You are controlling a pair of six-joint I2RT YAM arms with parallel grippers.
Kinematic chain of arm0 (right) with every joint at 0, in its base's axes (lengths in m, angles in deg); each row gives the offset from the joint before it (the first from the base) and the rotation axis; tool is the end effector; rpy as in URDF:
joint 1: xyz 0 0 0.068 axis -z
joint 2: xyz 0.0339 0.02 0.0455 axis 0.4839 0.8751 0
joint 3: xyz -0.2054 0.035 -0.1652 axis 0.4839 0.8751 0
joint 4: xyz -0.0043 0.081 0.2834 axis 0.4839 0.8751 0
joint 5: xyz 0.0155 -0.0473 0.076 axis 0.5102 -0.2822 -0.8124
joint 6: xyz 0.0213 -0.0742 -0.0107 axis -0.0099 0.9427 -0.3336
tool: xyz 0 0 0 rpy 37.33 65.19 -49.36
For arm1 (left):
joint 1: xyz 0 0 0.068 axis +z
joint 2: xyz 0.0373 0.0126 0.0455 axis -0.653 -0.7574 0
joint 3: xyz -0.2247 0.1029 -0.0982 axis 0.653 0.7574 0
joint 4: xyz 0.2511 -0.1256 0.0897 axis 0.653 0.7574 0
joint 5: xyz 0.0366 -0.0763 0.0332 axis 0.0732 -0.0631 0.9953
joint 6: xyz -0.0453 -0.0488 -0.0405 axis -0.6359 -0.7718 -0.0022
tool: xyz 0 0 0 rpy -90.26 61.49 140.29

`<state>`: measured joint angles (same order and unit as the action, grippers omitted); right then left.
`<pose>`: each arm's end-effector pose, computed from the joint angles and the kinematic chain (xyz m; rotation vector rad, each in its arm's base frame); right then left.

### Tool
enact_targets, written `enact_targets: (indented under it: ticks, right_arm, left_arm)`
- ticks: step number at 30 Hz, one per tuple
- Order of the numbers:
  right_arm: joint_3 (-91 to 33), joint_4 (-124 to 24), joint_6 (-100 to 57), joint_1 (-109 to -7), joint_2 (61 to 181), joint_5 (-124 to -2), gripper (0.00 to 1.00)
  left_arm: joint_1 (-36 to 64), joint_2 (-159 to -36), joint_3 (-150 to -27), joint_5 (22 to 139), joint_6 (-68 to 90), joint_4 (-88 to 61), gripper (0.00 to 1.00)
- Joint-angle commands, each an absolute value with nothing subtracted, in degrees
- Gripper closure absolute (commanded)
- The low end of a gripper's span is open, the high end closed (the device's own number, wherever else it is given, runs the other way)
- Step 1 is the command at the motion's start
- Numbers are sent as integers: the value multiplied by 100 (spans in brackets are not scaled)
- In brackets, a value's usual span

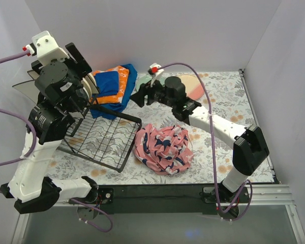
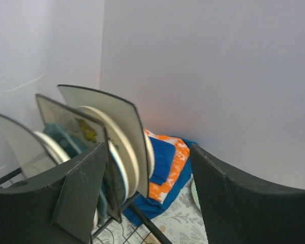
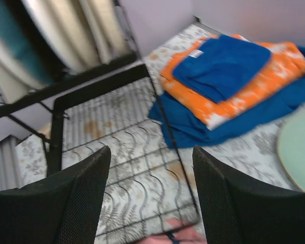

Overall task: Unload the plates from the dish rack
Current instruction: Place the plate at the center of the board, then unload the plate from the dish rack.

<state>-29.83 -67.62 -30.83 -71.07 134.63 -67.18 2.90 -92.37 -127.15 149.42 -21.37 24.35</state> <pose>0.3352 0.3220 0.3350 -0.5458 1.5901 0.9460 0.2017 -0.0832 0.5927 -0.9000 1.2494 -0.3565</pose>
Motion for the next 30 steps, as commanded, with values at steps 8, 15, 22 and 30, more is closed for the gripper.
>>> enact_targets:
  ticks: [8, 15, 22, 30]
  right_arm:
    - [-3629, -7178, -2379, -8299, 13723, -5994, 30]
    - [-3023, -7213, -2353, -8335, 13311, -5774, 30]
    - [-2530, -7345, -2247, -8335, 12958, -5616, 30]
    - [-2723, -7521, -1957, -8317, 13046, -6036, 28]
  left_arm:
    - [306, -7590, -9279, 17246, 3373, -5024, 42]
    - [306, -8108, -9258, 17318, 3482, -4958, 42]
    - [297, -9610, -10853, 16747, 3185, -3556, 41]
    - [455, -11159, -15526, 12604, -2158, 3452, 35]
